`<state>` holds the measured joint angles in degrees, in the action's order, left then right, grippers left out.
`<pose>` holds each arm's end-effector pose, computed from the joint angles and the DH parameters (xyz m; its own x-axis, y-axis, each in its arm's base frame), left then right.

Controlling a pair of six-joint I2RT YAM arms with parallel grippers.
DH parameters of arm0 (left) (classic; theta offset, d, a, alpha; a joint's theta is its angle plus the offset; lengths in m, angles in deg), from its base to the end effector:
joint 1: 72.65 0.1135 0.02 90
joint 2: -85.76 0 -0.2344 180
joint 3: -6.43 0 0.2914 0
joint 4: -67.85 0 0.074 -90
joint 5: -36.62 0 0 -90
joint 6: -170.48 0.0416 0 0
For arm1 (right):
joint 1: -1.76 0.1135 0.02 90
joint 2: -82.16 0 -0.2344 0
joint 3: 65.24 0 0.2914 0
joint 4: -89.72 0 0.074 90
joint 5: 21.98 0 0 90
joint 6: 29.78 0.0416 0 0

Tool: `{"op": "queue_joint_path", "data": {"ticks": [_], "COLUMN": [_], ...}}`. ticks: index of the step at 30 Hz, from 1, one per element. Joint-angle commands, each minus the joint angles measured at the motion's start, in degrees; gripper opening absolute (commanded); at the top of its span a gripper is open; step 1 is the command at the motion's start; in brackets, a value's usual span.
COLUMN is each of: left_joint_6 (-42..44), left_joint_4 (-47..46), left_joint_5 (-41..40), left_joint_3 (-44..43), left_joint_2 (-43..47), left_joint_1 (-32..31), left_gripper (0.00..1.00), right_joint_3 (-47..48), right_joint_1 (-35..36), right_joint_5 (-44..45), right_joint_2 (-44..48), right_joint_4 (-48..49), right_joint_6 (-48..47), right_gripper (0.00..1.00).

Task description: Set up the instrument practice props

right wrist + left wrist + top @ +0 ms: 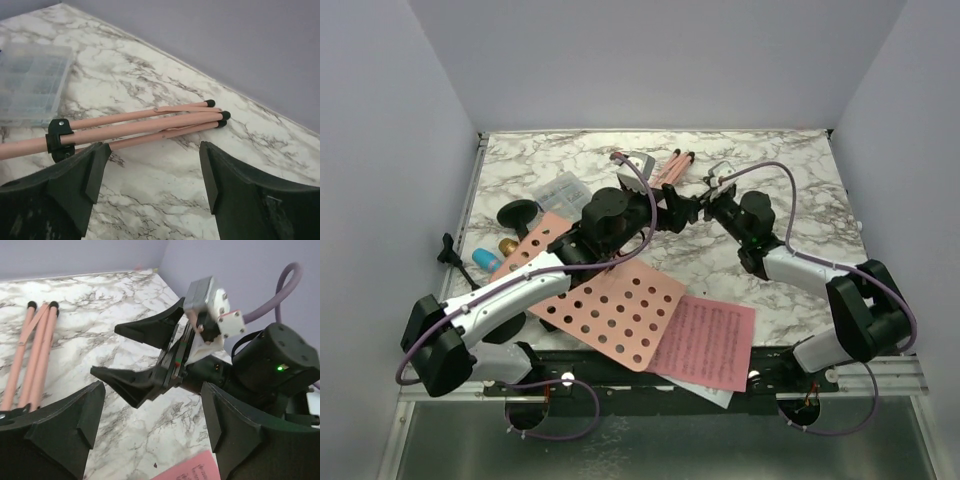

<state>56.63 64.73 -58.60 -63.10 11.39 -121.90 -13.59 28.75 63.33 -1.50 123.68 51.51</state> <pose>0.2395 -0.2722 0.3112 -0.2990 -0.2699 -0.9153 0.6278 0.6667 -0.4017 0.3162 0.1649 0.1959 0.1095 -0.1136 -0.9875 -0.5145 0.8435 -0.1541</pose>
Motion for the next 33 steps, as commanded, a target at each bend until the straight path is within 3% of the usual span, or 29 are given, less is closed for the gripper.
{"op": "queue_joint_path", "data": {"ticks": [1,6,9,13,16,20,24,29,31,33], "left_joint_6": [-2.88,-3.99,-4.00,-4.20,-4.44,-4.48,-5.23,-5.50,-5.58,-5.98], "left_joint_4": [13.97,17.42,18.53,19.92,20.10,20.71,21.06,21.81,22.40,23.10], "left_joint_5": [-8.62,-12.06,-11.88,-11.07,-11.10,-10.97,-10.86,-10.88,-11.17,-11.48], "left_joint_3": [-4.57,-2.93,-2.54,-2.39,-1.90,-1.94,-1.85,-2.58,-3.20,-3.89], "left_joint_2": [6.55,13.89,16.75,18.66,19.84,20.55,21.51,23.01,23.64,24.52], "left_joint_1": [0.25,0.42,0.54,0.54,0.53,0.53,0.57,0.57,0.61,0.57], "left_gripper": [0.87,0.91,0.92,0.92,0.92,0.92,0.92,0.92,0.92,0.92], "right_joint_3": [1.75,-1.87,3.44,4.86,4.55,8.27,10.38,13.38,13.21,12.68], "right_joint_1": [-0.33,-0.13,0.27,3.69,6.41,9.07,11.21,12.26,12.28,12.29], "right_joint_5": [-17.12,-34.48,-37.79,-34.02,-30.06,-27.87,-23.54,-20.35,-19.44,-17.85], "right_joint_2": [-3.21,-7.98,-11.57,-14.61,-16.76,-19.49,-23.83,-29.71,-31.14,-31.28], "right_joint_4": [-4.64,4.48,-2.80,-4.78,0.41,-3.68,0.57,6.65,12.16,16.45], "right_joint_6": [-8.90,-25.34,-31.81,-41.91,-44.63,-50.01,-52.05,-53.73,-51.20,-48.71], "right_gripper": [0.87,0.93,0.89,0.87,0.87,0.84,0.82,0.69,0.58,0.39]}}
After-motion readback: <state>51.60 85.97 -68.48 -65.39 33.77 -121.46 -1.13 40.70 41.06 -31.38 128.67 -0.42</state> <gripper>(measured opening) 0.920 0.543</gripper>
